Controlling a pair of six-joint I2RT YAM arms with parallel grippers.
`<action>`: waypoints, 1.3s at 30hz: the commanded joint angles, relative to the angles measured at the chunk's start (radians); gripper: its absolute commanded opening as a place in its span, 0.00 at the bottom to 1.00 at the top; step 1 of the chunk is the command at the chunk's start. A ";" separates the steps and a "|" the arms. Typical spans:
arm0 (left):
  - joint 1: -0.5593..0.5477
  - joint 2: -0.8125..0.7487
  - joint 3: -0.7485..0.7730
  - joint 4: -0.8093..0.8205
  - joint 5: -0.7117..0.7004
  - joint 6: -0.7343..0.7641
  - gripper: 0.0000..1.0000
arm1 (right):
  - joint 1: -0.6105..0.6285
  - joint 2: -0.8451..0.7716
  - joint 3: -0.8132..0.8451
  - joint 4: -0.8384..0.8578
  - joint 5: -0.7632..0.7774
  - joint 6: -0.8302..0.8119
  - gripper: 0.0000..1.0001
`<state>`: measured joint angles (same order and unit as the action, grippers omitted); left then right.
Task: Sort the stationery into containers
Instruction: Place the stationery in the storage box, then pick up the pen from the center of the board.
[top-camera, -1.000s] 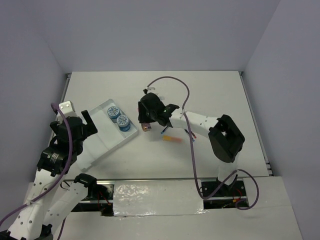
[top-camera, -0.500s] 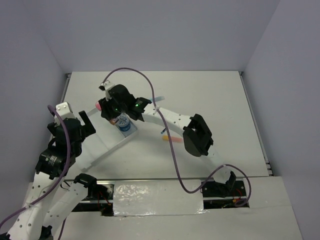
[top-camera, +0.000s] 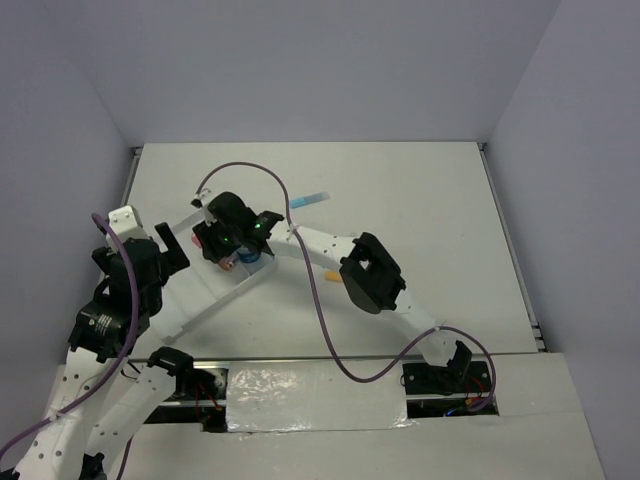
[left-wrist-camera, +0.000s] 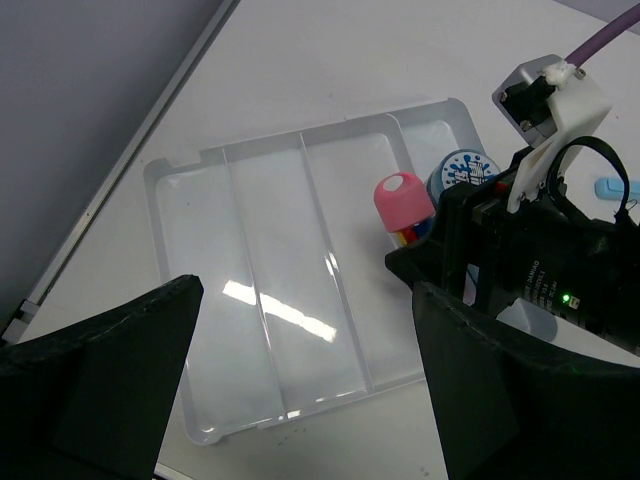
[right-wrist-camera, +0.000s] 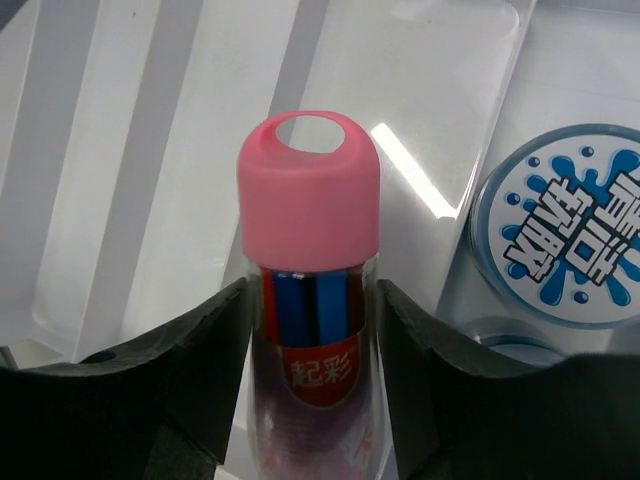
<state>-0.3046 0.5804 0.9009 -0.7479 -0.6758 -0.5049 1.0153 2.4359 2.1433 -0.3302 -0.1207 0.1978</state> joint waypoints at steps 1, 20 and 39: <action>-0.004 -0.002 0.010 0.021 -0.008 -0.011 0.99 | 0.012 -0.009 0.078 0.057 0.000 0.029 0.61; -0.007 0.051 0.016 0.058 0.093 0.035 0.99 | -0.156 -0.943 -0.672 0.020 0.311 0.143 0.98; 0.073 1.021 0.581 0.278 1.040 0.183 0.99 | -0.414 -1.662 -1.418 -0.081 0.239 0.253 1.00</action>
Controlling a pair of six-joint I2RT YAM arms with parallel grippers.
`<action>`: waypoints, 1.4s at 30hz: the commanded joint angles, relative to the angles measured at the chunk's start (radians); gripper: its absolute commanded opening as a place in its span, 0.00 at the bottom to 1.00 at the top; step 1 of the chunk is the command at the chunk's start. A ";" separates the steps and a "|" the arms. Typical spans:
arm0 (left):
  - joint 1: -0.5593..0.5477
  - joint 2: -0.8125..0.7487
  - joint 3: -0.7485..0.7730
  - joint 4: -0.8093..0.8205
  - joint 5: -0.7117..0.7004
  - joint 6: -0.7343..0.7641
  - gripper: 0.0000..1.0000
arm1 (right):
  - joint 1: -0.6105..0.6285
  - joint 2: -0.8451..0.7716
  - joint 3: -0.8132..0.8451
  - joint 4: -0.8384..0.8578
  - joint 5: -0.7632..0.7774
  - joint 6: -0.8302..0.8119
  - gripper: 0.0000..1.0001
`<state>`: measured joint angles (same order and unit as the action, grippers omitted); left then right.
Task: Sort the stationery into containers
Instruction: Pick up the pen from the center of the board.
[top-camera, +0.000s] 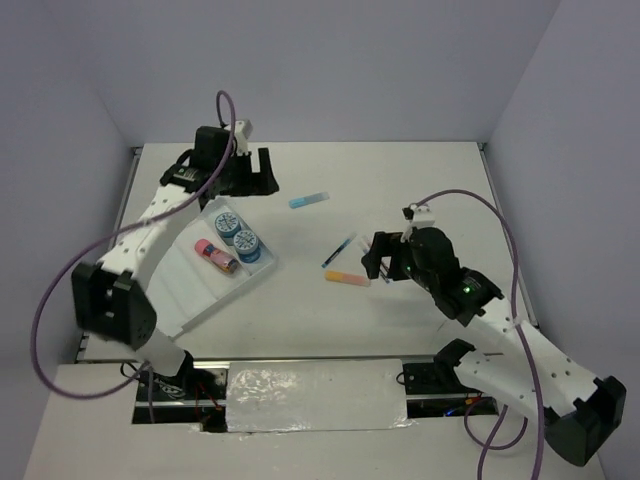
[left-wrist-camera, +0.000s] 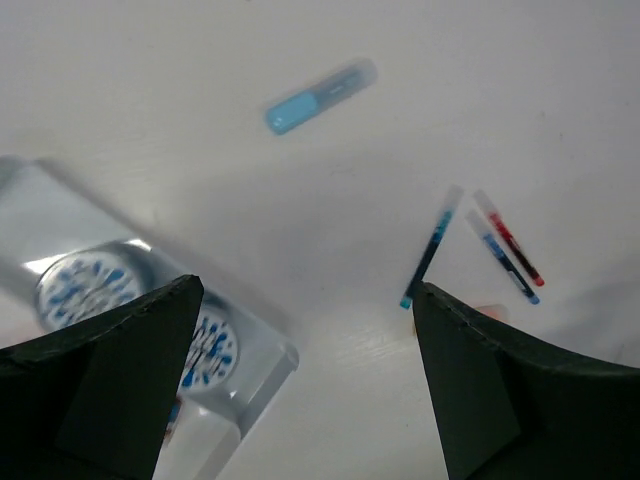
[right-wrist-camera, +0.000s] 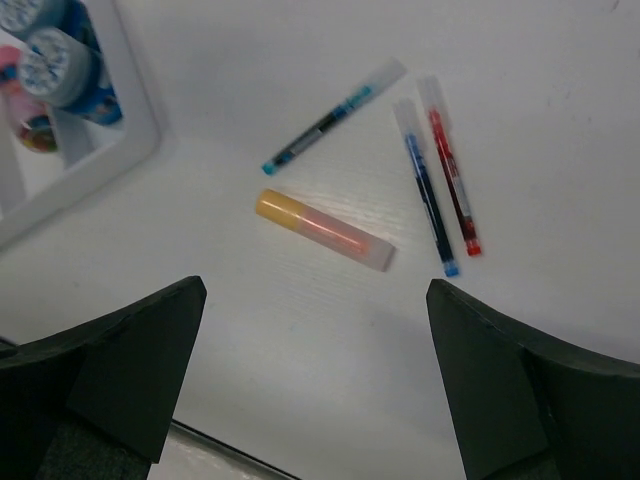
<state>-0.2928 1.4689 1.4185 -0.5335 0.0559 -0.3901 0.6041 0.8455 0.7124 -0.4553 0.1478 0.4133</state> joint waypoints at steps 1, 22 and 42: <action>0.087 0.180 0.104 0.091 0.353 0.045 0.99 | -0.003 -0.089 0.010 0.046 -0.039 0.042 1.00; -0.140 0.904 0.602 0.156 -0.051 0.573 0.99 | 0.002 -0.358 -0.002 -0.072 -0.320 0.016 1.00; -0.163 1.038 0.700 -0.057 0.111 0.568 0.10 | 0.000 -0.401 0.018 -0.100 -0.323 -0.018 1.00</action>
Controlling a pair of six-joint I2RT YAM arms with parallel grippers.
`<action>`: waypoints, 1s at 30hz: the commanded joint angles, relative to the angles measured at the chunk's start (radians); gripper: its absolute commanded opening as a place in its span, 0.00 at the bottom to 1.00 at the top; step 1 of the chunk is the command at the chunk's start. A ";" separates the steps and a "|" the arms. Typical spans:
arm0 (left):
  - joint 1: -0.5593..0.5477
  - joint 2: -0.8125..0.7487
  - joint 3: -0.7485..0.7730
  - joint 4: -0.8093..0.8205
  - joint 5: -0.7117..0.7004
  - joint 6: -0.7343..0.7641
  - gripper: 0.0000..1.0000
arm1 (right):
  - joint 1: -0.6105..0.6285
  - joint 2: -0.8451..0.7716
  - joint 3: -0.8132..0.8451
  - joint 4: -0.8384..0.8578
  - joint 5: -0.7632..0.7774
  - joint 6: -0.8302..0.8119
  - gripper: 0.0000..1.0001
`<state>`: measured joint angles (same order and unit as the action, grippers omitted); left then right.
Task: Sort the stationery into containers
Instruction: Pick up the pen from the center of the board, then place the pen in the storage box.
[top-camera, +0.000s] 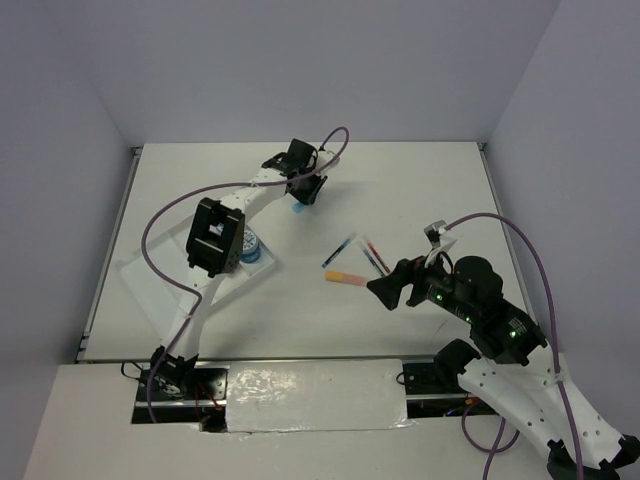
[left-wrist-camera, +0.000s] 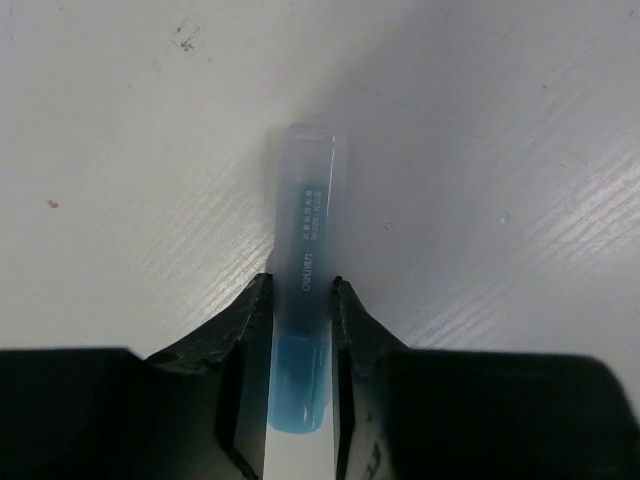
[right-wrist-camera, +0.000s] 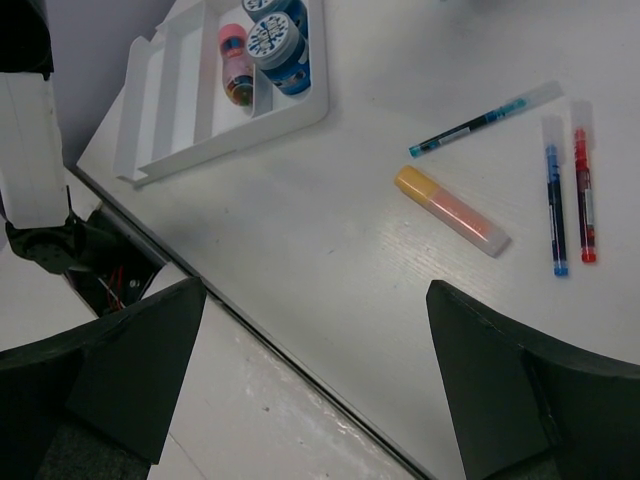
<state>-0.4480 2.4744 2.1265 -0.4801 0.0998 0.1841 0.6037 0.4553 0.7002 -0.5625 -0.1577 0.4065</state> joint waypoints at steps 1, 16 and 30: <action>-0.008 0.029 -0.007 -0.115 0.070 -0.018 0.00 | 0.001 -0.017 0.031 0.006 -0.016 -0.011 1.00; 0.080 -0.806 -0.374 -0.054 -0.494 -0.722 0.00 | 0.001 -0.029 0.032 -0.002 -0.026 -0.014 1.00; 0.551 -1.376 -1.174 -0.085 -0.473 -1.005 0.00 | 0.004 -0.004 -0.018 0.070 -0.092 0.012 1.00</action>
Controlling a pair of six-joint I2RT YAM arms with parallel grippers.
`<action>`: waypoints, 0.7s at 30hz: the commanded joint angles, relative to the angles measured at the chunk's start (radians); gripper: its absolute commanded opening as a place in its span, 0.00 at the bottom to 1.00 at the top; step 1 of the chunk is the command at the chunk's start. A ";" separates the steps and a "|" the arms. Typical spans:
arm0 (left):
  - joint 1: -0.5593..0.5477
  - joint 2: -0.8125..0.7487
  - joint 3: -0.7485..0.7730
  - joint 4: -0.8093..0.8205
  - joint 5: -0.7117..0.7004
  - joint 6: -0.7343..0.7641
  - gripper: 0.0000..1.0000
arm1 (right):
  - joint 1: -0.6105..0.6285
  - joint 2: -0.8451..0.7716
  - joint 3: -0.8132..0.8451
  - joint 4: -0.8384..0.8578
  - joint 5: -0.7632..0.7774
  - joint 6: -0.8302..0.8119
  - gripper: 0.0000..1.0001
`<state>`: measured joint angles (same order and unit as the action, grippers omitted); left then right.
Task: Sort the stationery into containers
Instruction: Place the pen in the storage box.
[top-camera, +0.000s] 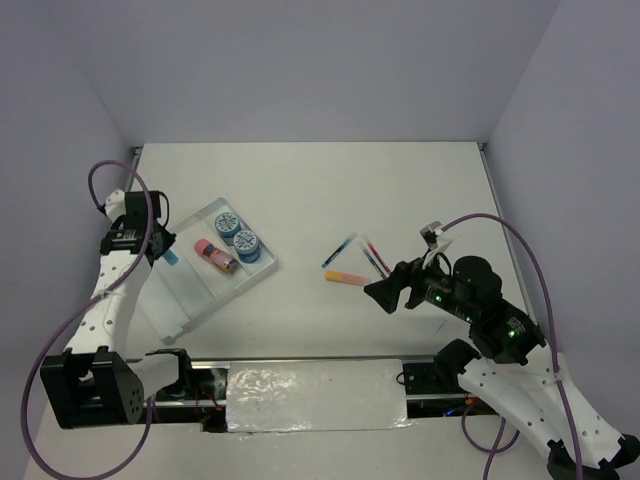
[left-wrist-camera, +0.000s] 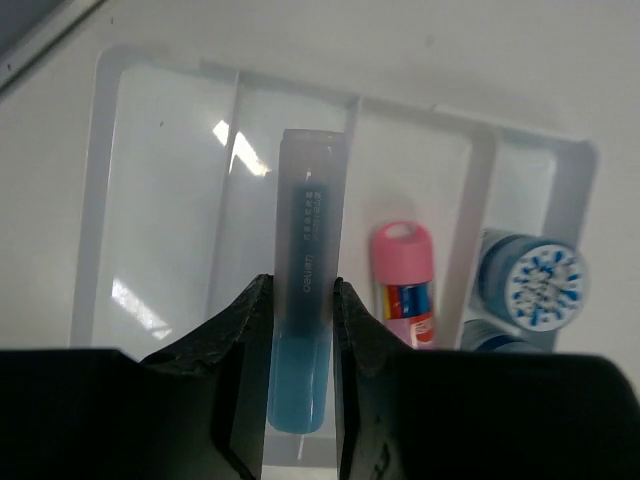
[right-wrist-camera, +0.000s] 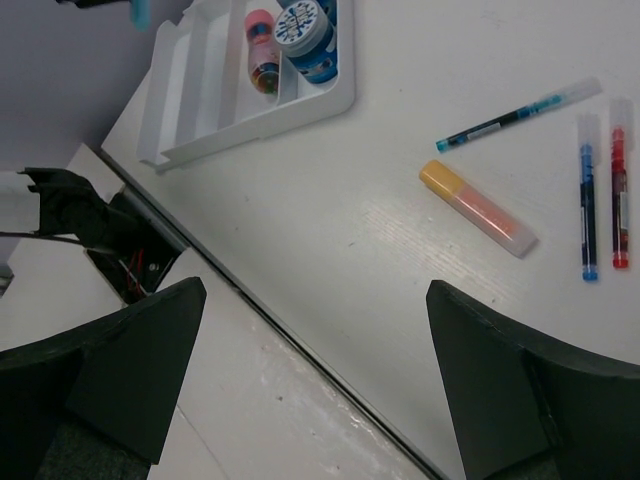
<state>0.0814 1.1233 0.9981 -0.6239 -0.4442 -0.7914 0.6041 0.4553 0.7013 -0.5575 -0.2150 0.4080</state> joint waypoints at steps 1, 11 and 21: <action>0.023 -0.013 -0.061 0.064 0.079 -0.031 0.00 | 0.002 -0.006 -0.029 0.073 -0.041 0.014 1.00; 0.031 0.049 -0.271 0.240 0.115 -0.066 0.06 | 0.005 0.008 -0.057 0.093 -0.067 0.009 1.00; 0.032 0.047 -0.305 0.268 0.094 -0.062 0.87 | 0.002 0.039 -0.063 0.120 -0.070 0.014 1.00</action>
<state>0.1078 1.1893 0.6842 -0.4114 -0.3485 -0.8505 0.6041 0.4778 0.6456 -0.5030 -0.2707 0.4225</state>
